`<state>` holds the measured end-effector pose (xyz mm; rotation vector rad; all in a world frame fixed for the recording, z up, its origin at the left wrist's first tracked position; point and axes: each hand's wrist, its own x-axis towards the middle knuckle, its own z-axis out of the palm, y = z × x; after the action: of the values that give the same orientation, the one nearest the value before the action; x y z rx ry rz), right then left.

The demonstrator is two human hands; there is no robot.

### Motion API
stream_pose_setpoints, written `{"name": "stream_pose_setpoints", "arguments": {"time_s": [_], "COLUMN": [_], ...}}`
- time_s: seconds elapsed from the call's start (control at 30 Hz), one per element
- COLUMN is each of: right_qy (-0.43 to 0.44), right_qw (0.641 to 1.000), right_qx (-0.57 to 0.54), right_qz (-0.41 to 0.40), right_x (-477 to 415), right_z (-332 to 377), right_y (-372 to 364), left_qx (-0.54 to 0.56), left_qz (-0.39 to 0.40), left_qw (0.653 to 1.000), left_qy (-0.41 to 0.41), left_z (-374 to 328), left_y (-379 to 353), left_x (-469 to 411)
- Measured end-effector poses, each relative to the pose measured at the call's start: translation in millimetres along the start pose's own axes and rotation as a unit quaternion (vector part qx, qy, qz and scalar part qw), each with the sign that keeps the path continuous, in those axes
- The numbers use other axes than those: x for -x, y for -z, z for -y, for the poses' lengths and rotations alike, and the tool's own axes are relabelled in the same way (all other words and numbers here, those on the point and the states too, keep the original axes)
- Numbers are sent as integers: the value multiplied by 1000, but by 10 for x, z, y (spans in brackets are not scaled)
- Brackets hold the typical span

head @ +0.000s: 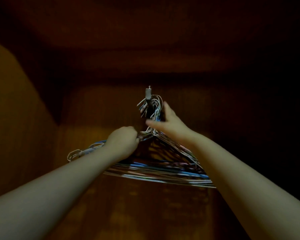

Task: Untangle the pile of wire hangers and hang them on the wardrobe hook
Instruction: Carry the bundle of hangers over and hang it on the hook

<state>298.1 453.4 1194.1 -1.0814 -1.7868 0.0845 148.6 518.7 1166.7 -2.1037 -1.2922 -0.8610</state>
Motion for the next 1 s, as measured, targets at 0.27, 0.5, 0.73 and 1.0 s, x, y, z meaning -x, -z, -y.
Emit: {"name": "stream_pose_setpoints", "arguments": {"time_s": [0.27,0.5,0.73,1.0], "right_qy": [0,16,38,-50], "right_qw": [989,997,984,978], "right_qx": [34,1,153,173], "right_qz": [-142,-78,-81,-102], "right_x": [-472,-430,-367,-324], "right_z": [102,66,-25,-82], "right_y": [-156,-137,-76,-193], "left_qx": [41,79,59,79], "left_qz": [-4,-23,-48,35], "left_qw": [999,994,997,996], "left_qy": [3,-75,-21,29], "left_z": [72,57,61,-39], "left_y": [-23,-129,-280,-296], "left_x": [-74,2,-62,-26]}}
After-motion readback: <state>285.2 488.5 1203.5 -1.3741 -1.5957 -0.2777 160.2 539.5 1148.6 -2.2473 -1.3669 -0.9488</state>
